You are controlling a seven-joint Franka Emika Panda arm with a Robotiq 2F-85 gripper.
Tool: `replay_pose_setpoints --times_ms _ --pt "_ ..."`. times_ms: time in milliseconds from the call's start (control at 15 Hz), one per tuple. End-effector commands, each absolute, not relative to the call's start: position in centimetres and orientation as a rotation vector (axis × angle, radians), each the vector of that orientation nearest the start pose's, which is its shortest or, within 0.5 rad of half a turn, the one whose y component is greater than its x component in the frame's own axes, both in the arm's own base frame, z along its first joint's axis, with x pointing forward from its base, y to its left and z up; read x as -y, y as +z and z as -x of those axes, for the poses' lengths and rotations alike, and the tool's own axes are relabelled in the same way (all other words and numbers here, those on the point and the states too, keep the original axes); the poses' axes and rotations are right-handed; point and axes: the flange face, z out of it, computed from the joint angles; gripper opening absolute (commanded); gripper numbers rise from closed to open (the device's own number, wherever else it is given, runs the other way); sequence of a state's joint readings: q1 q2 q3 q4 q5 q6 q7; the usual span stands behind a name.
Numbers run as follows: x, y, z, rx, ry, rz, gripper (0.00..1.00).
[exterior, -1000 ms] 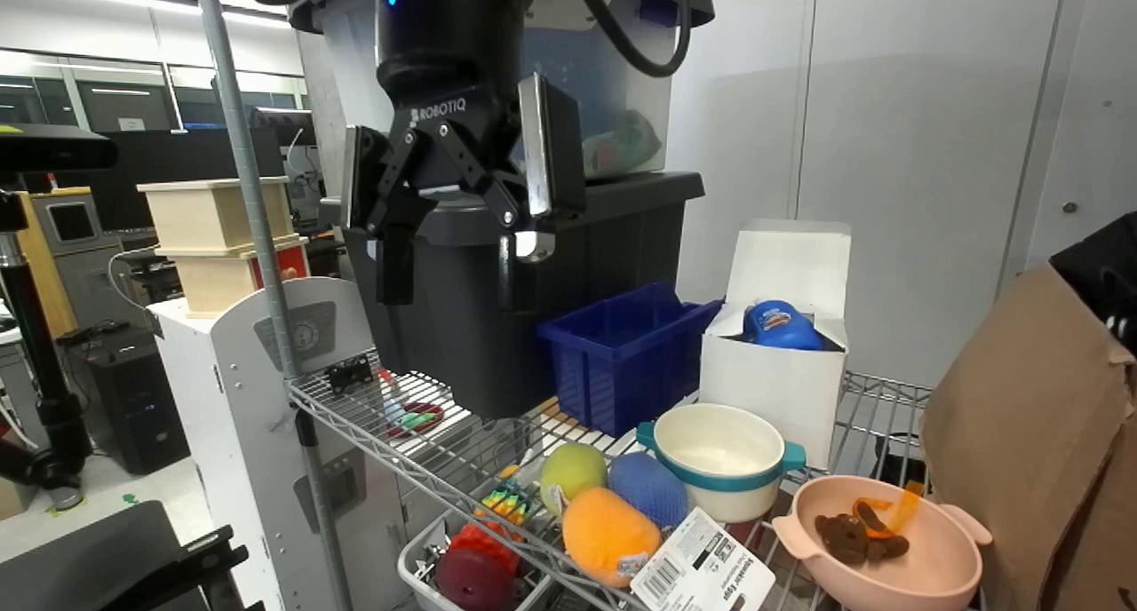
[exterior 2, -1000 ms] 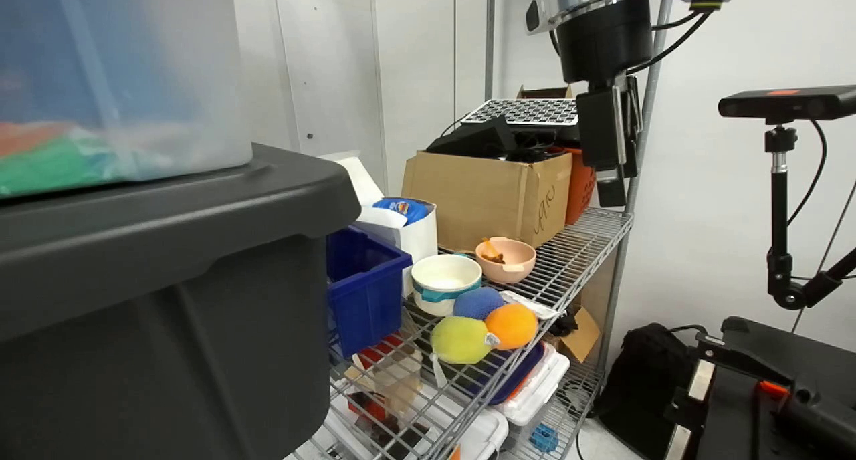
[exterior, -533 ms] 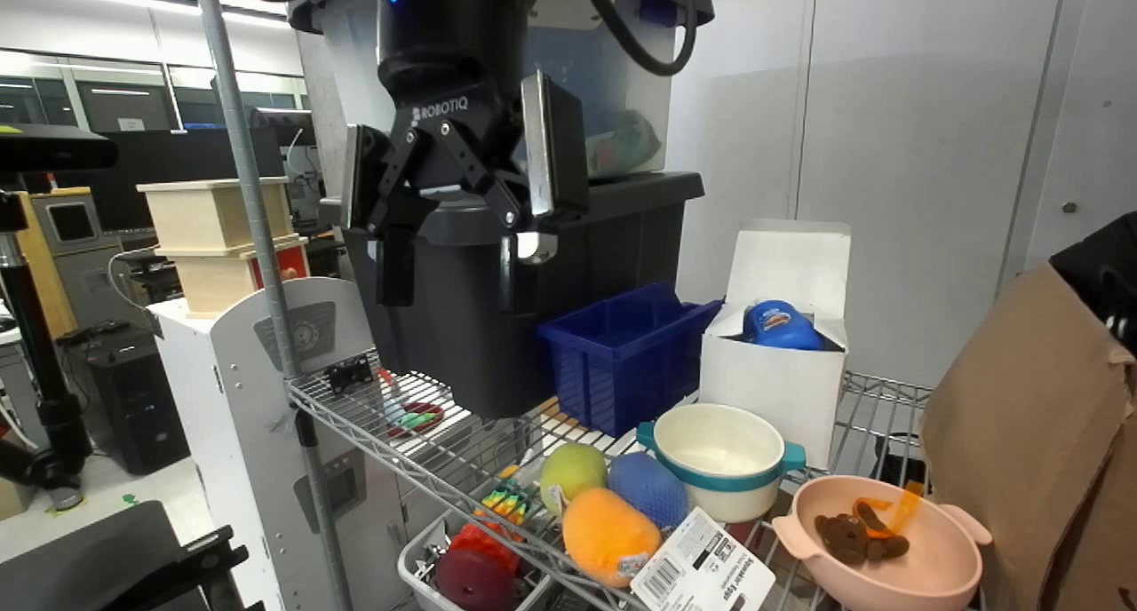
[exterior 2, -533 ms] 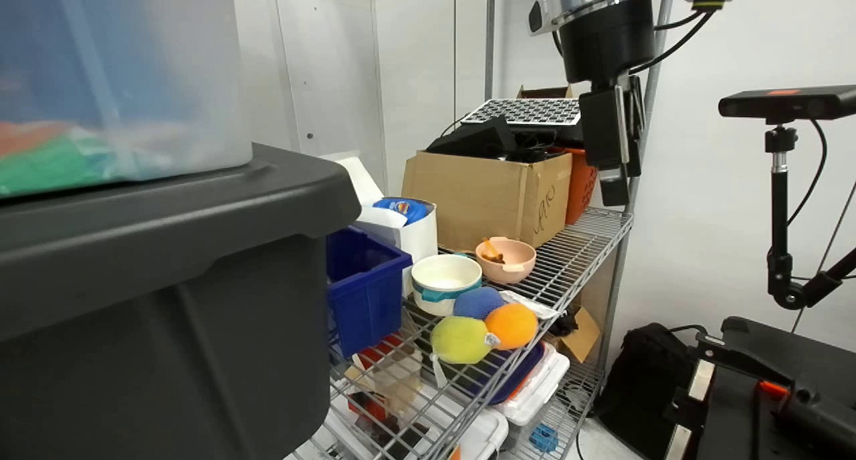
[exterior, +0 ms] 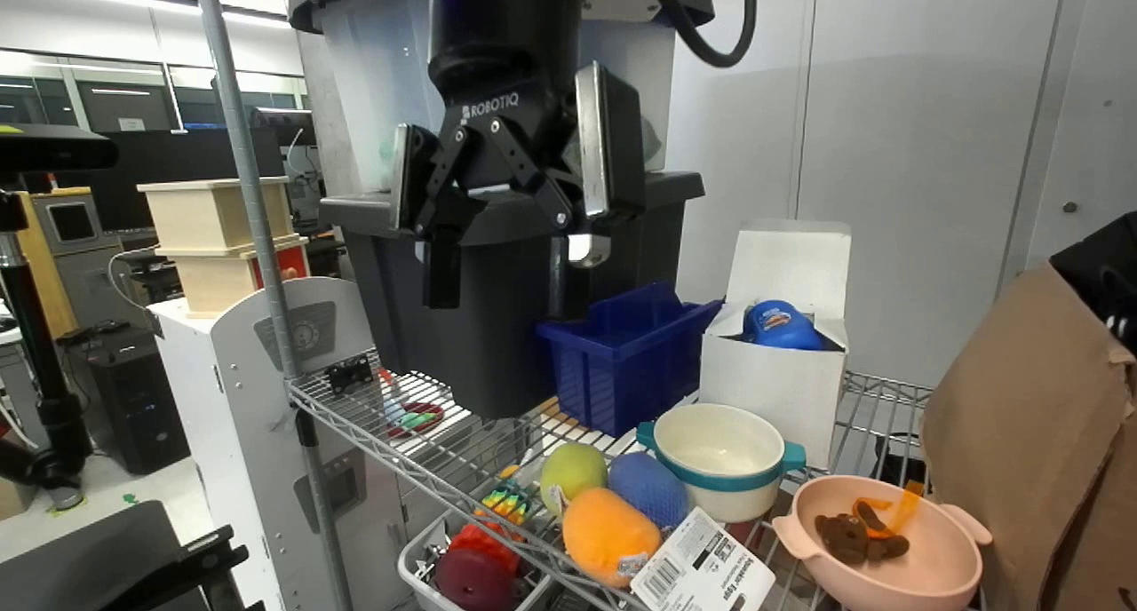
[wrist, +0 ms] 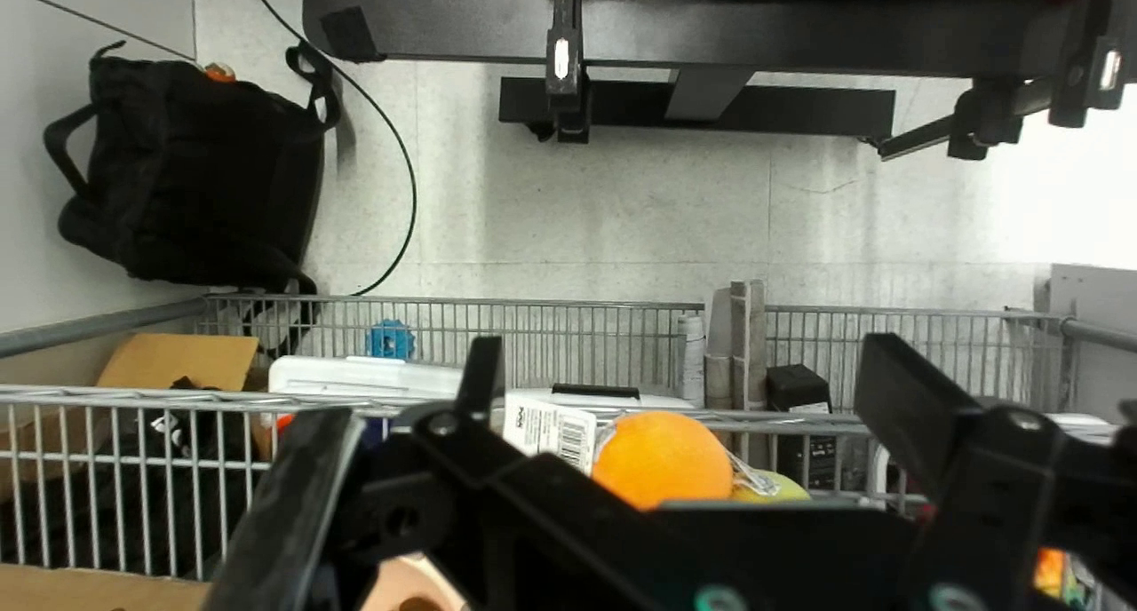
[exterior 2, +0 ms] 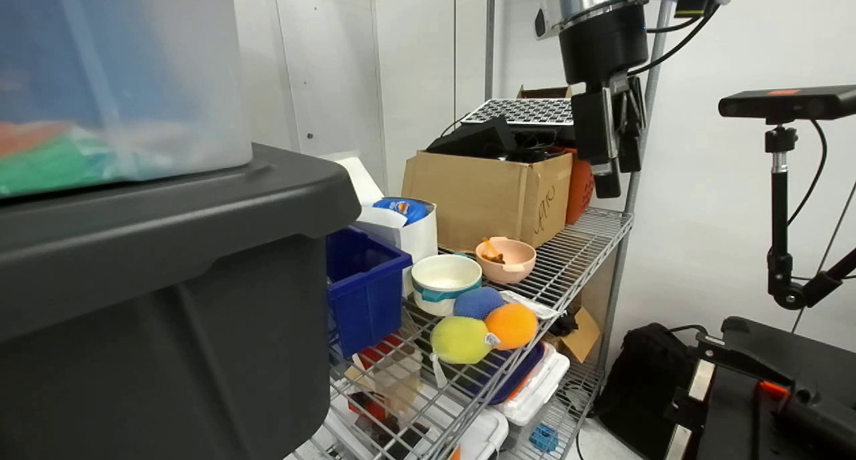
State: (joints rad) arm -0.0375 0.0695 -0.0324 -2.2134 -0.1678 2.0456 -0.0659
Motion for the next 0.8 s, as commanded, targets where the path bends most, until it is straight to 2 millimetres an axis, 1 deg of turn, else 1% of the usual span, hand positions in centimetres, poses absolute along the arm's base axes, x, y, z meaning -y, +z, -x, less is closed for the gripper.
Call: replay_pose_setpoints --times_ms 0,133,267,467,600,733 --pt "4.7 32.3 -52.5 0.074 0.394 3.218 1.00" --pt "4.7 31.6 -53.1 0.082 0.387 3.188 1.00" --pt "4.8 31.4 -53.9 0.108 0.348 3.148 1.00" --pt "5.3 30.9 -54.7 0.185 0.282 3.111 1.00" --pt "5.8 30.5 -55.2 0.238 0.211 3.111 1.00" --pt "6.0 29.7 -56.1 0.223 0.139 3.132 1.00"
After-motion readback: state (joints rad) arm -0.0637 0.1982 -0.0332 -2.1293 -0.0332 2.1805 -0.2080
